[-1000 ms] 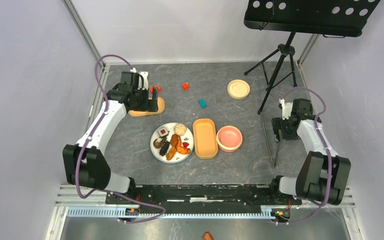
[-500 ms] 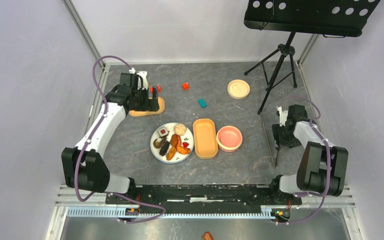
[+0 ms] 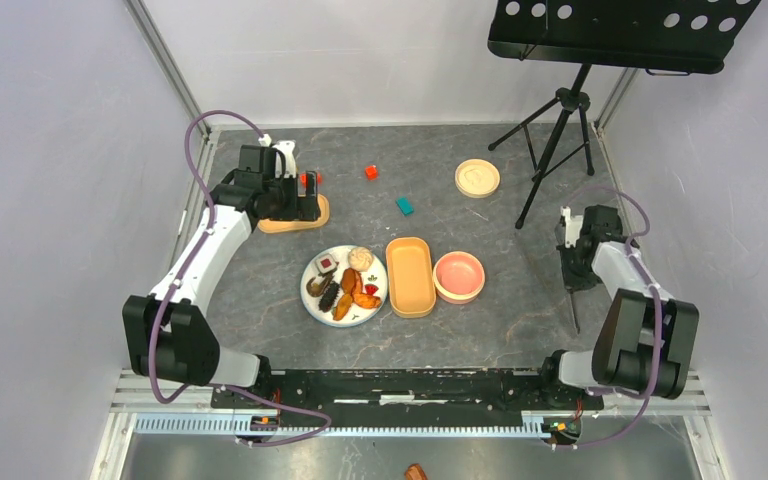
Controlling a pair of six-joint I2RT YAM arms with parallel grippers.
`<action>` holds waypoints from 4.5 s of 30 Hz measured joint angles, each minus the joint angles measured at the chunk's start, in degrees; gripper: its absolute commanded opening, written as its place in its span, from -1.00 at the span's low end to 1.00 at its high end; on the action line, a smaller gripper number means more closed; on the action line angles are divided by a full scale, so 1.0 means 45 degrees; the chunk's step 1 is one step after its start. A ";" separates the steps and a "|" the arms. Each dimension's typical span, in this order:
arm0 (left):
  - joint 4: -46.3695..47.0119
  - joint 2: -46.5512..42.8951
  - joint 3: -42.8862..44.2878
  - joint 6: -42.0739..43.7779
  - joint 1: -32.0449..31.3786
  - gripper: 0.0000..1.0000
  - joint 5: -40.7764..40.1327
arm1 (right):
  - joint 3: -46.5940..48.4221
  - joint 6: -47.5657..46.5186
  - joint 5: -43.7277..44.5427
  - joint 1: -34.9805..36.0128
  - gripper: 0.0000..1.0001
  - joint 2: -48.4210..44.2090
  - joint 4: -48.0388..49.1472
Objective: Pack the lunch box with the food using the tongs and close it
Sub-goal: Pick up the clamp at the center of the board.
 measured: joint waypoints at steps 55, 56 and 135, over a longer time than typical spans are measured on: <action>1.6359 0.0850 -0.0923 -1.1040 -0.2361 -0.96 1.0414 | 0.7815 1.2638 -1.3002 0.8597 0.00 0.3186 0.9802; 1.6432 0.0850 -0.0923 -1.1137 -0.2356 -0.96 1.0380 | 0.7815 1.2677 -1.3012 0.8616 0.14 0.3191 0.9855; 2.1012 0.1481 -0.0641 -1.5630 -0.0889 -0.83 0.8242 | 1.1725 1.6247 -1.1098 1.0088 -0.19 0.4716 0.9870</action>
